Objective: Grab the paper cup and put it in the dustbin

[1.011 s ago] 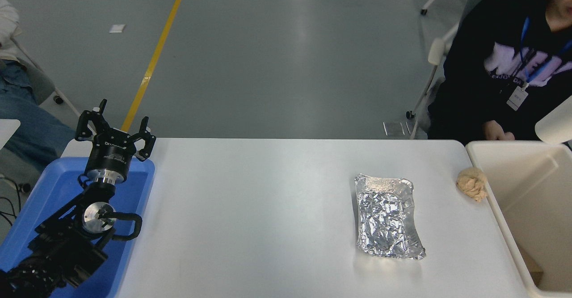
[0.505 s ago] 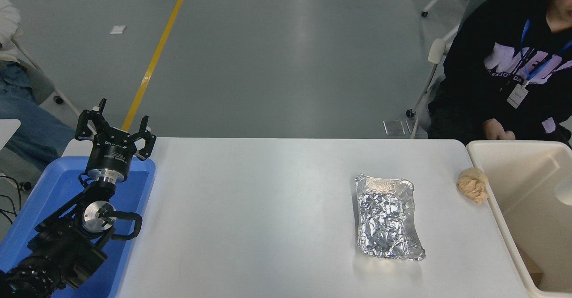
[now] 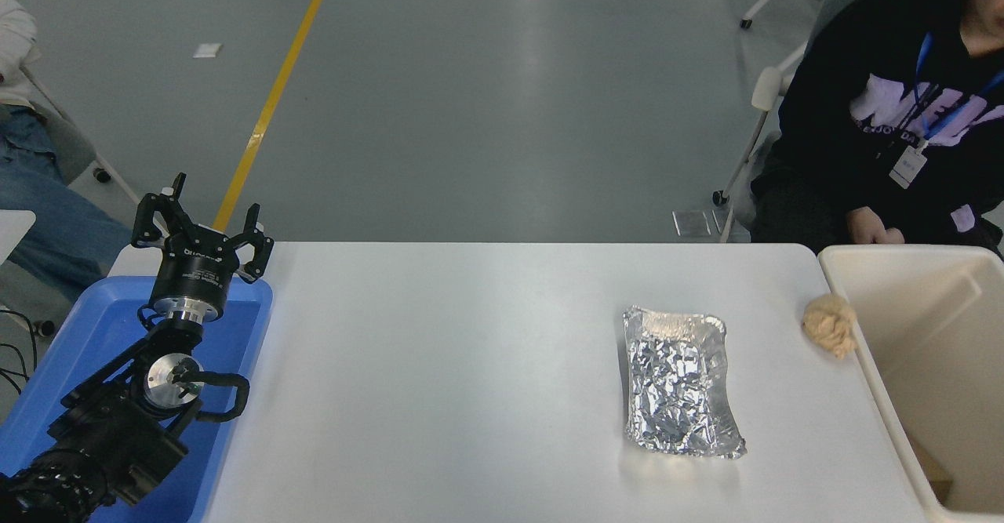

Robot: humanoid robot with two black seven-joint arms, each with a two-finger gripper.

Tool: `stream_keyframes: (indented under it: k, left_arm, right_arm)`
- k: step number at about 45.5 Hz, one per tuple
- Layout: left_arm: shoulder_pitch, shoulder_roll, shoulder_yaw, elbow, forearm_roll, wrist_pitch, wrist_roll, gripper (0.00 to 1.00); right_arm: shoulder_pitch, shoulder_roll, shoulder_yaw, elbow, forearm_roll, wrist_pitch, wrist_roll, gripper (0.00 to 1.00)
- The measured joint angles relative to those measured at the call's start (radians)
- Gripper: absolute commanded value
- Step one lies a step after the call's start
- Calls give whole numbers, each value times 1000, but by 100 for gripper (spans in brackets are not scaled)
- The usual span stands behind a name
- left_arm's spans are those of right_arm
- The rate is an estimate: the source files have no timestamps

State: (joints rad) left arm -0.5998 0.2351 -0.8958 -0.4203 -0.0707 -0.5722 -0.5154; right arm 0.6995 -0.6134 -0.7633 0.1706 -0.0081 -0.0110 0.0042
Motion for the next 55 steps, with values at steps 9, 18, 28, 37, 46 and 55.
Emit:
stream_keyframes:
  k: [9,18,28,37,46,55]
  left_arm:
    - [0,0,0,0,0,0,0,99]
    - [0,0,0,0,0,0,0,99]
    - [0,0,0,0,0,0,0,99]
    - [0,0,0,0,0,0,0,99]
    - [0,0,0,0,0,0,0,99]
    - [0,0,0,0,0,0,0,99]
  right_arm:
    - [-76,70,42,-87,1,-61,0,0]
    - [-106,98,63,-115,4,-85,-1,68]
    - [-111,106,74,-121,5,-95,0,96]
    - [-93,92,112,-62,6,-97,1,97]
    - [-11,0,136,113,6,-95,1,100]
    - [133,-120,121,355,2,-87,0,100]
